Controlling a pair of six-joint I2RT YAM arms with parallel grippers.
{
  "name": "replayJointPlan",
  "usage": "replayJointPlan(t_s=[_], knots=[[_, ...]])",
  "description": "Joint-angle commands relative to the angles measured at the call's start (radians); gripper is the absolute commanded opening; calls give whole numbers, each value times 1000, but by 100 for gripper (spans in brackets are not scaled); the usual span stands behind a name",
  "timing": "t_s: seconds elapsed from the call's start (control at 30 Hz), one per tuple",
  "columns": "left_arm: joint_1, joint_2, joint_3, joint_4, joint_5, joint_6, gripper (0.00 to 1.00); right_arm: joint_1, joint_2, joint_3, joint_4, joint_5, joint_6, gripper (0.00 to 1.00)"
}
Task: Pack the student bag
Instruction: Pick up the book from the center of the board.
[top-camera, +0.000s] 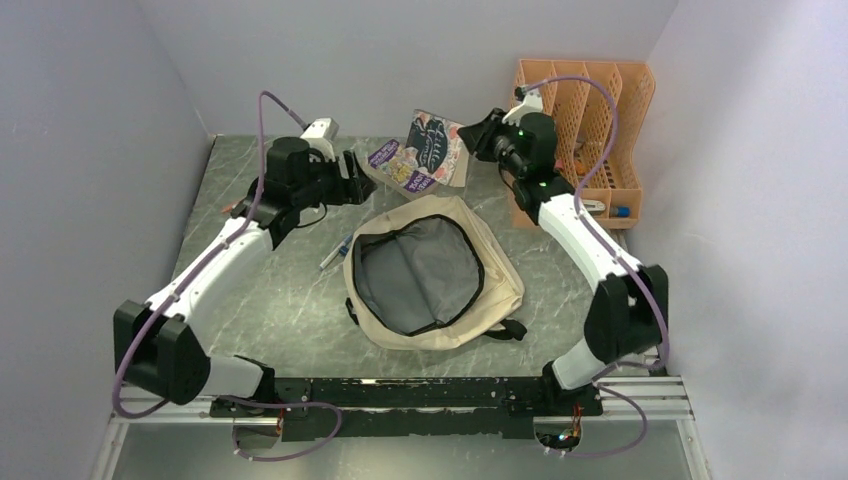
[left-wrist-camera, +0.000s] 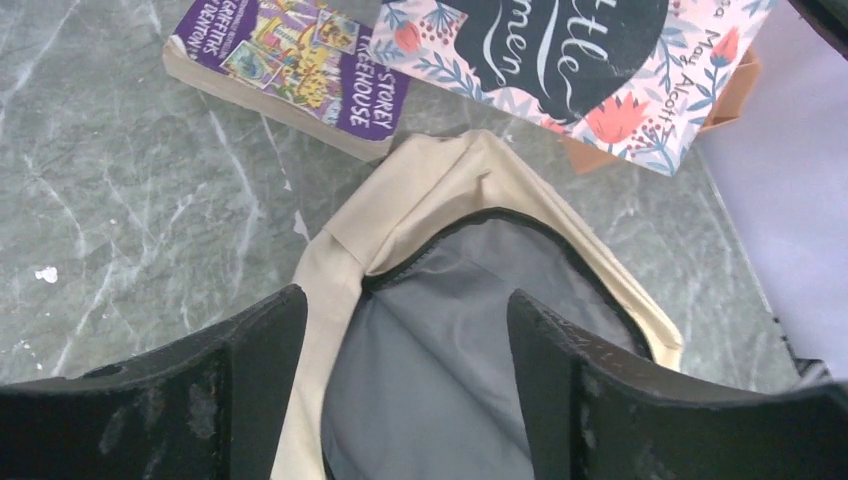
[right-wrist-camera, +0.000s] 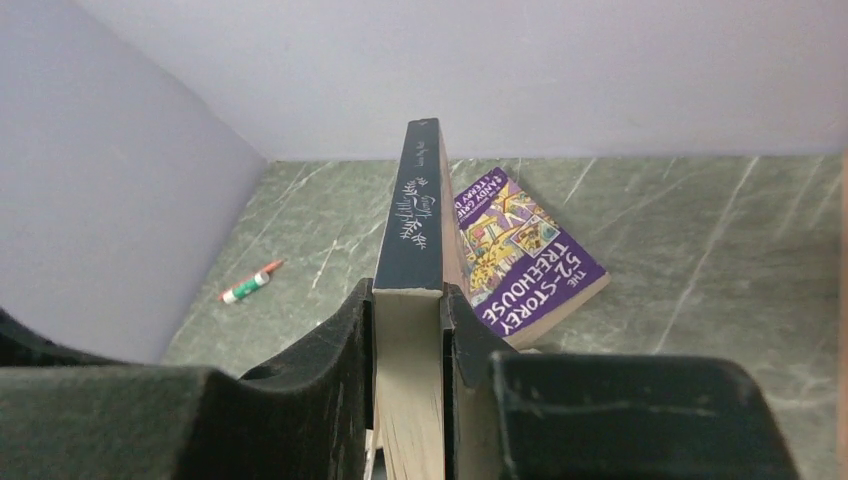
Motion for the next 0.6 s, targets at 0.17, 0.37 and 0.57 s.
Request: replayJointPlan(t_s=[0.17,0.37,0.57], knots=[[8,-217,20,-133,67,124,97,-5,-410,-117,-180,-161,-193,0],[8,-382,-90,21,199,179,97,-5,-599,-193,-275,-368,-222,0],[2,-410,-192,157,474,200,97,-5,-695,-201,-289,-546,-225,0]])
